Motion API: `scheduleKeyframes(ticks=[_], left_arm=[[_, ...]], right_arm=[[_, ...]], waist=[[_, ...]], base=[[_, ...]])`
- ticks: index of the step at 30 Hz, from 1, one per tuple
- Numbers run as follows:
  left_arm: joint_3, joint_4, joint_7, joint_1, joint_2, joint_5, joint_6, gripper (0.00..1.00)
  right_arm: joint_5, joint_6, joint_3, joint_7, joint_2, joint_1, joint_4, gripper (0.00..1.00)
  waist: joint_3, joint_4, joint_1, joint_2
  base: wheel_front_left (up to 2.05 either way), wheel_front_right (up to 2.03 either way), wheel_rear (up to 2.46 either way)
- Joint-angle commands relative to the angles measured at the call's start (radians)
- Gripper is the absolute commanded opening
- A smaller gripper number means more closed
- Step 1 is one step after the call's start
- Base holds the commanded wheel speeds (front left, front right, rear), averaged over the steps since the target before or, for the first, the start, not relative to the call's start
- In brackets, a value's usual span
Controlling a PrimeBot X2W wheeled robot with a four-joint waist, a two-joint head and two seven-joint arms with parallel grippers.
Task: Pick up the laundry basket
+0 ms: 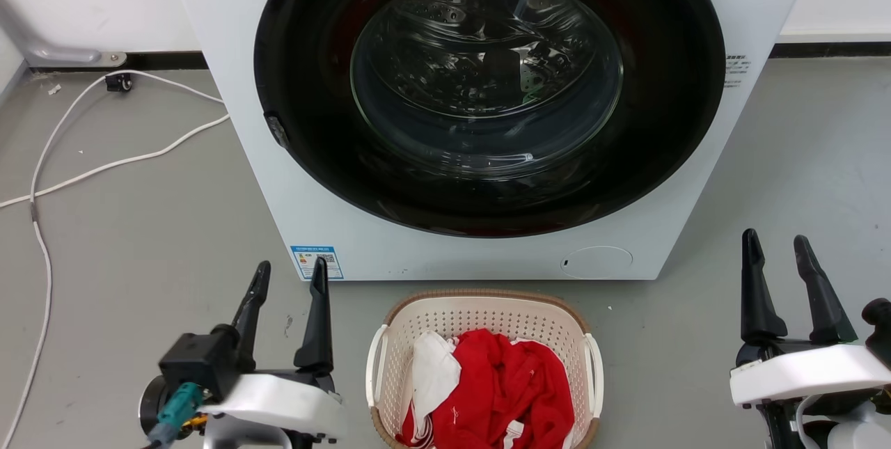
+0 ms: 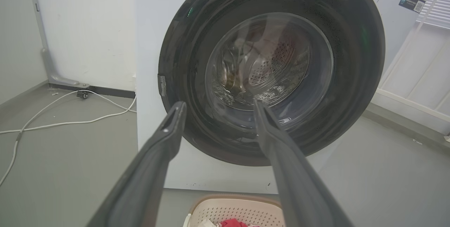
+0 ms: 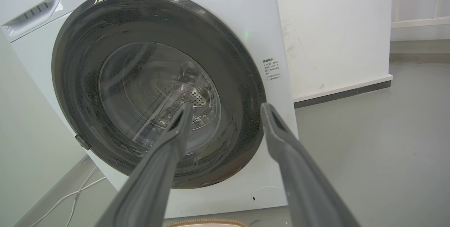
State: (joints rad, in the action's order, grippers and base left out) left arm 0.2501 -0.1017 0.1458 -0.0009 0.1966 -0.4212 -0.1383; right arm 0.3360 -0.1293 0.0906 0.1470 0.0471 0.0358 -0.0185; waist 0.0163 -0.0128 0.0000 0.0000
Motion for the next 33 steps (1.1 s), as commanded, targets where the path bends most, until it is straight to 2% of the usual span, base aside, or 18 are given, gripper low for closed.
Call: scheduleKeyframes(ticks=[1,18,23,28,33], left_arm=[[0.022,0.000,0.011,-0.020,0.019,0.027,-0.017,1.00],[0.211,0.018,0.050,-0.058,0.112,0.171,-0.136,1.00],[0.204,0.002,0.061,-0.038,0.096,0.134,-0.164,1.00],[0.131,-0.021,0.072,-0.005,0.055,0.087,-0.113,1.00],[0.053,-0.017,0.081,0.032,0.006,0.098,-0.022,1.00]], right_arm=[[-0.030,-0.002,0.003,0.009,0.004,-0.003,0.000,1.00],[-0.206,-0.002,-0.004,0.032,0.005,-0.006,-0.032,1.00],[-0.257,-0.002,-0.012,0.046,0.005,-0.011,-0.027,1.00],[-0.285,-0.002,-0.015,0.059,0.005,-0.016,-0.027,1.00],[-0.266,-0.001,-0.006,0.070,0.005,-0.021,-0.050,1.00]], waist=[[-0.001,-0.001,0.0000,0.0000],[-0.003,-0.001,0.0000,0.0000],[-0.002,0.001,0.0000,0.0000],[-0.001,0.002,0.0000,0.0000],[0.000,0.002,0.0000,0.0000]], base=[[0.00,0.00,0.00],[0.00,0.00,0.00],[0.00,0.00,0.00],[0.00,0.00,0.00],[0.00,0.00,0.00]])
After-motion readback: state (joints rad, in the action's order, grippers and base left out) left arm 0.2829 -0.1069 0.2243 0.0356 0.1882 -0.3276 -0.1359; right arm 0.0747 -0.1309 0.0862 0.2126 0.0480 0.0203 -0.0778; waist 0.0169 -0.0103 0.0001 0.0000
